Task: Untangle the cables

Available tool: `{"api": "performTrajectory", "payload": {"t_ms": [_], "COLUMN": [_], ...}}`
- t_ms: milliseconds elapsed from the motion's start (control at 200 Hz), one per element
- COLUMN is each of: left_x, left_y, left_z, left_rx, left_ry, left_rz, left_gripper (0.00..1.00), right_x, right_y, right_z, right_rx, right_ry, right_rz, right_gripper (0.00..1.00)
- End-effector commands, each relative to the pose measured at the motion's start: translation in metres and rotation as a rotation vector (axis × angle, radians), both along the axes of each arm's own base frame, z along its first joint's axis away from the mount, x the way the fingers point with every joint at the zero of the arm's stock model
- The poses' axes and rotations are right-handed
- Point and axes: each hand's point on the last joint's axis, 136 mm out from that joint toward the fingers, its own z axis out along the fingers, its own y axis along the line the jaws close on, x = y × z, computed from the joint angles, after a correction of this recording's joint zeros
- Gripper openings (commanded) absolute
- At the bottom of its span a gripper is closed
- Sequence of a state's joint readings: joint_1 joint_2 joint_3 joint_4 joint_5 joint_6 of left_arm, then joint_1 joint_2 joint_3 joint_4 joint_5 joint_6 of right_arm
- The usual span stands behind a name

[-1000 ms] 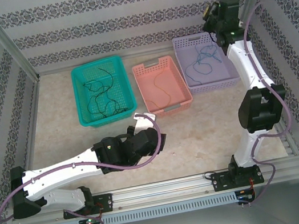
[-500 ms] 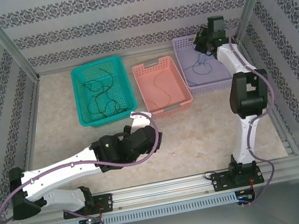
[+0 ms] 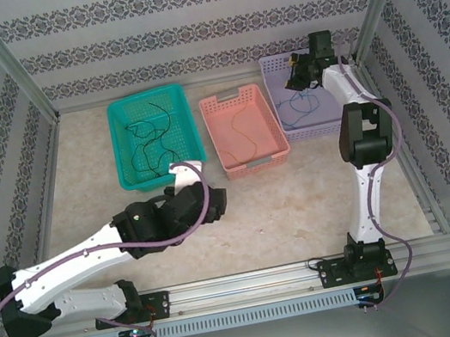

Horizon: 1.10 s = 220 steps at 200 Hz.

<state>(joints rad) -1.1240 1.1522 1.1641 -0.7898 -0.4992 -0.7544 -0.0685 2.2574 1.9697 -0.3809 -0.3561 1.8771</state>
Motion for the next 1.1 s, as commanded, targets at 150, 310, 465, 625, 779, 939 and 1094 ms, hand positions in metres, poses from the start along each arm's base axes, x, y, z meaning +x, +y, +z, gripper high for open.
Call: {"api": "performTrajectory", "payload": {"t_ms": [150,310,465,625,779,939,1094], "left_x": [0.016,0.025,0.026,0.012,-0.012,0.006,0.041], "left_y": [0.048,0.082,0.127,0.205,0.279,0.282,0.259], "left_z": [0.002,0.014,0.023,0.036,0.037,-0.004,-0.073], "left_rx": [-0.115,-0.184,-0.237,-0.099,0.177,0.376,0.436], "left_ry": [0.069,0.093,0.068,-0.038,-0.217,-0.424,-0.407], "left_rz": [0.127,0.203,0.327,0.635,0.934,0.822,0.579], "left_gripper": [0.93,1.0,1.0,1.0,1.0,1.0,1.0], "right_x": [-0.031,-0.071,-0.134,-0.226,-0.292,-0.326,-0.326], "right_y": [-0.015,-0.018,-0.007,-0.007,-0.04,-0.053,-0.045], "right_z": [0.109,0.171,0.203,0.2,0.154,0.08,0.021], "right_rx": [-0.196,-0.522,-0.926,-1.339,-1.584,-1.814,-1.771], "right_ry": [-0.199,-0.362,-0.464,-0.397,-0.341,-0.334,-0.345], "right_rz": [0.094,0.247,0.488,0.647,0.58,0.619,0.72], "right_gripper": [0.68,0.98,0.98,0.98,0.98,0.98,0.98]}}
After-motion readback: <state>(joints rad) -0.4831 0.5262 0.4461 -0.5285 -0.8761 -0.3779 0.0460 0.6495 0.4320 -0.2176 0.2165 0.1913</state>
